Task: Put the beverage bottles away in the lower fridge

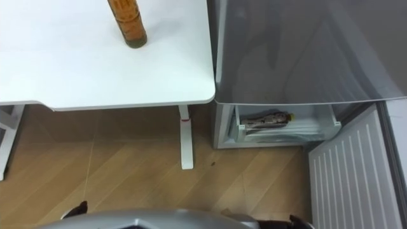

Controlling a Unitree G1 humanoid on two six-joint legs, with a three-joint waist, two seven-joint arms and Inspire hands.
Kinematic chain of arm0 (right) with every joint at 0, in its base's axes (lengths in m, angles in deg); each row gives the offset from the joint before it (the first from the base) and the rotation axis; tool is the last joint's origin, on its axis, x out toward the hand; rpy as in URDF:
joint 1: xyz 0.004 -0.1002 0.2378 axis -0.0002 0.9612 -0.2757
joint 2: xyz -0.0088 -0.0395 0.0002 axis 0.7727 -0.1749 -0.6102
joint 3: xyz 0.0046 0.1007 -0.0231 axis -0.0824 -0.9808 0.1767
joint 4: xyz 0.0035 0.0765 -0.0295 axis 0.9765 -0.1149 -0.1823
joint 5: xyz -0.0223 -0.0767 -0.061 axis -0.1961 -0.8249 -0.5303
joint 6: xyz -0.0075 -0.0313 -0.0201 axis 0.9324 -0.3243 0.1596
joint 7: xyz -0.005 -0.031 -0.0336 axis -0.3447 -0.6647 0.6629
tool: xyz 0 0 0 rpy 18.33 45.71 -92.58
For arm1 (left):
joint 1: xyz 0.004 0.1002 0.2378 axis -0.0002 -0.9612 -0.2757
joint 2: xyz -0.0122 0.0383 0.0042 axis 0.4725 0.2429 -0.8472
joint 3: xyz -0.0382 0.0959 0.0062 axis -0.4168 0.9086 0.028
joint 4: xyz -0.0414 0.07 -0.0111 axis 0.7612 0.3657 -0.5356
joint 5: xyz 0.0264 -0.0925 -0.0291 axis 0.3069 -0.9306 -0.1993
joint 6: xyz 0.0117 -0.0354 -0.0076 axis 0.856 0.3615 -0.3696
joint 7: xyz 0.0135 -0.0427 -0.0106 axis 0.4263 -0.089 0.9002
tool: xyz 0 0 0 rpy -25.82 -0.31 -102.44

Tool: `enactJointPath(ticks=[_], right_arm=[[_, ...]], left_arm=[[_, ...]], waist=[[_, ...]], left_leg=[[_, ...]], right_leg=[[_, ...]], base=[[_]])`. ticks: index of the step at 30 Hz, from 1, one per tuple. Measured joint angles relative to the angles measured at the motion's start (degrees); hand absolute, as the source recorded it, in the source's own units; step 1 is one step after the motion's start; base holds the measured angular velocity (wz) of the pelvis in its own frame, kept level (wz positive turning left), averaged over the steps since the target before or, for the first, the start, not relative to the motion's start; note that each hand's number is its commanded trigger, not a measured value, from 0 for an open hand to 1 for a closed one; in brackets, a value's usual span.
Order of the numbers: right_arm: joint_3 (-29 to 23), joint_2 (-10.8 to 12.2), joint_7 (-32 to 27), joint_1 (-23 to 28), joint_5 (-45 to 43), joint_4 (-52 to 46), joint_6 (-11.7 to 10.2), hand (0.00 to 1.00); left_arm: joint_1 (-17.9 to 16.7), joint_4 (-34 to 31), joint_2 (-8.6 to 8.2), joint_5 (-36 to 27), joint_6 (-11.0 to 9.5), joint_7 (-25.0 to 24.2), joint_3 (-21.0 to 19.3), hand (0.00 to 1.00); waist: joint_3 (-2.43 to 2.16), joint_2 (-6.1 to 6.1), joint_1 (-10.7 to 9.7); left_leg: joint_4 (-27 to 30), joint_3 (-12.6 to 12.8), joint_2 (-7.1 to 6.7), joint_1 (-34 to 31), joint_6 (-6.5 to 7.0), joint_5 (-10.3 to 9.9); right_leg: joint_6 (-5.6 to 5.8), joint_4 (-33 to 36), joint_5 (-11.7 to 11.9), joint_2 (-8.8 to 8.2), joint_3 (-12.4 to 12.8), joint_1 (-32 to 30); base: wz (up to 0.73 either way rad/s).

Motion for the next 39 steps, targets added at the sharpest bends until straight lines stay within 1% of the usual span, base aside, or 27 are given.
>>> enactJointPath(ticks=[2, 6, 7, 10, 13, 16, 17, 18, 20, 21, 23, 25, 26, 28, 29, 31, 32, 33, 34, 35, 36, 37, 39], right_arm=[[0.0, 0.0, 0.8, 0.0, 0.2, 0.0, 0.4, 0.0], [0.0, 0.0, 1.3, -0.1, 0.2, 0.0, 0.8, 0.0], [0.0, 0.0, 1.3, -0.1, 0.2, 0.0, 0.8, 0.0], [0.0, 0.0, 1.2, 0.0, 0.2, 0.0, 0.9, 0.0], [0.0, 0.0, 1.1, -0.1, 0.2, -0.1, 0.9, 0.0], [0.0, 0.0, 0.9, 0.1, 0.1, -0.3, 0.9, 0.0], [-0.1, 0.0, 0.9, 0.7, 0.1, -0.7, 0.8, 0.0], [-0.2, 0.0, 0.9, 0.7, 0.1, -0.8, 0.8, 0.0], [-1.3, 0.2, 0.9, 1.1, 0.4, -0.4, 0.8, 0.0], [-1.4, 0.2, 0.7, 1.2, 0.5, -0.4, 0.8, 0.0], [-1.9, 0.3, 0.2, 1.5, 1.3, -0.4, 0.8, 0.0], [-2.1, 0.5, -0.5, 1.8, 1.5, -0.4, 0.8, 0.0], [-2.2, 0.5, -0.7, 1.9, 1.5, -0.4, 0.8, 0.0], [-2.2, 0.5, -0.7, 2.1, 1.4, -0.3, 0.9, 0.0], [-2.2, 0.5, -0.7, 2.1, 1.4, -0.3, 0.9, 0.0], [-2.8, 0.5, -0.7, 2.1, 0.5, -0.4, 1.6, 0.0], [-3.3, 0.4, -0.7, 2.2, -0.3, -0.4, 1.9, 0.0], [-3.3, 0.4, -0.8, 2.2, -0.6, -0.4, 2.1, 0.0], [-3.3, 0.4, -1.0, 2.4, -0.9, -0.5, 2.1, 0.0], [-3.3, 0.4, -0.9, 2.4, -1.0, -0.5, 2.1, 0.0], [-3.3, 0.4, -0.9, 2.4, -1.1, -0.5, 2.1, 0.0], [-3.3, 0.4, -0.7, 2.3, -1.6, -0.7, 2.1, 0.0], [-3.3, 0.2, -0.6, 2.3, -2.2, -1.0, 2.1, 0.0]], left_arm=[[0.2, 0.0, -0.02, 0.0, 0.4, -0.5, 0.0, 0.0], [0.2, 0.0, -0.02, -0.1, 0.5, -0.6, 0.0, 0.0], [0.2, 0.0, -0.03, -0.2, 0.6, -0.6, 0.0, 0.0], [0.1, 0.0, -0.37, -1.3, 0.7, -0.5, -1.1, 0.0], [0.1, 0.0, -0.54, -4.3, 0.7, -0.3, -1.1, 0.0], [0.2, 0.0, -0.7, -6.7, 0.7, -0.2, -1.2, 0.0], [0.2, 0.0, -0.94, -8.2, 0.7, -0.1, -1.9, 0.0], [0.2, 0.0, -1.11, -9.6, 0.7, -0.1, -2.5, 0.0], [0.2, 0.0, -1.31, -15.6, 0.7, 0.2, -4.9, 0.0], [0.3, 0.0, -1.32, -17.0, 0.7, 0.4, -5.6, 0.0], [0.4, 0.0, -1.36, -21.5, 0.4, 1.9, -7.7, 0.0], [0.1, 0.1, -1.43, -24.0, 0.2, 3.4, -8.8, 0.0], [0.0, 0.1, -1.47, -27.4, 0.2, 4.5, -9.9, 0.0], [-0.1, -0.1, -1.47, -31.9, 0.2, 6.6, -11.2, 0.0], [-0.1, -0.2, -1.46, -33.0, 0.2, 7.3, -11.5, 0.0], [-0.1, -1.5, -1.49, -38.0, 0.3, 9.7, -15.1, 0.0], [-0.3, -3.6, -1.48, -39.9, 0.2, 11.3, -17.0, 0.0], [-0.5, -5.0, -1.46, -40.8, 0.1, 12.1, -17.8, 0.0], [-0.6, -7.2, -1.45, -42.0, -0.7, 13.4, -19.0, 0.0], [-0.4, -8.9, -1.36, -43.1, -1.7, 14.6, -19.7, 0.0], [-0.3, -9.7, -1.35, -43.3, -2.0, 15.2, -20.2, 0.0], [0.1, -11.4, -1.29, -43.7, -2.1, 16.8, -21.5, 0.0], [0.7, -13.5, -1.05, -44.1, -2.6, 19.2, -22.2, 0.0]], waist=[[0.0, 0.04, -0.1], [0.02, 0.03, -0.4], [0.02, 0.03, -0.4], [0.01, -0.05, -0.3], [-0.1, -0.17, -0.4], [-0.07, -0.16, -0.5], [-0.17, -0.37, -0.5], [-0.14, -0.28, -0.6], [-0.01, -0.13, 0.2], [-0.01, -0.13, 0.3], [0.08, 0.03, 0.6], [0.06, 0.19, 0.7], [0.1, 0.27, 0.7], [0.09, 0.22, 0.7], [0.09, 0.21, 0.7], [-0.03, 0.41, 0.9], [0.02, 0.25, 1.1], [0.01, 0.23, 1.3], [-0.05, 0.23, 2.1], [-0.08, 0.19, 2.3], [-0.18, 0.35, 2.5], [-0.26, 0.39, 2.8], [-0.29, 0.43, 3.5]], left_leg=[[0.0, 0.0, 0.01, 0.1, 0.0, 0.0], [0.0, 0.1, 0.0, 0.1, 0.0, 0.0], [0.0, 0.2, 0.01, 0.1, 0.0, 0.0], [-0.3, 0.2, 0.02, 0.2, 0.0, 0.0], [0.1, 0.2, 0.01, 0.3, 0.0, 0.0], [0.0, 0.0, -0.08, 0.4, 0.0, 0.0], [0.0, -0.1, -0.13, 0.5, 0.0, 0.0], [0.1, -0.1, -0.15, 0.5, 0.0, 0.0], [0.1, 0.0, -0.09, 1.3, -0.1, -0.1], [0.1, 0.0, -0.07, 1.4, -0.13, -0.1], [0.0, 0.0, -0.05, 1.8, -0.17, -0.1], [-0.4, -0.1, -0.06, 2.6, -0.25, -0.3], [-0.4, -0.1, -0.06, 3.0, -0.25, -0.4], [-0.4, -0.2, -0.09, 3.2, -0.25, -0.4], [-0.4, -0.2, -0.09, 3.2, -0.25, -0.4], [-0.4, -0.1, -0.07, 3.2, -0.25, -0.4], [-0.4, -0.1, -0.07, 3.2, -0.25, -0.4], [-0.4, -0.1, -0.07, 3.2, -0.25, -0.4], [-0.4, -0.1, -0.07, 3.3, -0.25, -0.4], [-0.4, -0.1, -0.07, 3.3, -0.25, -0.4], [-0.4, -0.1, -0.07, 3.3, -0.25, -0.4], [-0.4, -0.2, -0.06, 3.3, -0.25, -0.4], [-0.4, -0.2, -0.06, 3.3, -0.25, -0.4]], right_leg=[[0.0, 0.0, 0.0, 0.01, 0.0, 0.0], [0.0, 0.0, 0.0, 0.02, 0.3, 0.1], [0.0, 0.0, 0.0, 0.06, 0.7, 0.1], [0.01, -0.1, 0.0, 0.07, 0.9, 0.2], [0.01, -0.2, 0.0, 0.06, 0.8, 0.2], [0.04, -0.5, -0.1, 0.04, 0.5, 0.4], [0.05, -1.1, 0.0, 0.04, 0.5, 0.7], [0.05, -1.1, 0.0, 0.04, 0.5, 0.9], [0.05, -1.0, 0.0, 0.11, 0.8, 1.4], [0.05, -1.0, 0.0, 0.12, 0.9, 1.5], [0.05, -1.0, 0.0, 0.15, 0.9, 1.9], [0.05, -1.1, -0.1, 0.17, 0.9, 2.6], [0.04, -1.2, -0.1, 0.17, 0.9, 2.9], [0.05, -1.2, -0.4, 0.13, 0.9, 3.0], [0.05, -1.2, -0.4, 0.12, 0.9, 3.0], [0.04, -1.1, -0.4, 0.16, 1.0, 2.9], [0.04, -1.1, -0.4, 0.17, 1.0, 2.8], [0.03, -1.1, -0.4, 0.17, 1.0, 2.8], [0.02, -1.0, -0.4, 0.17, 1.0, 2.8], [0.02, -1.0, -0.4, 0.17, 1.0, 2.8], [0.02, -0.9, -0.4, 0.17, 1.0, 2.8], [0.0, -0.9, -0.3, 0.17, 0.9, 2.8], [-0.01, -0.7, -0.3, 0.17, 0.8, 2.8]], base=[[0.0], [-0.01], [-0.05], [-0.01], [0.0], [0.01], [0.04], [0.0], [-0.06], [-0.07], [0.0], [-0.02], [-0.03], [0.0], [0.0], [0.0], [0.0], [0.0], [0.0], [0.0], [0.0], [0.0], [0.0]])
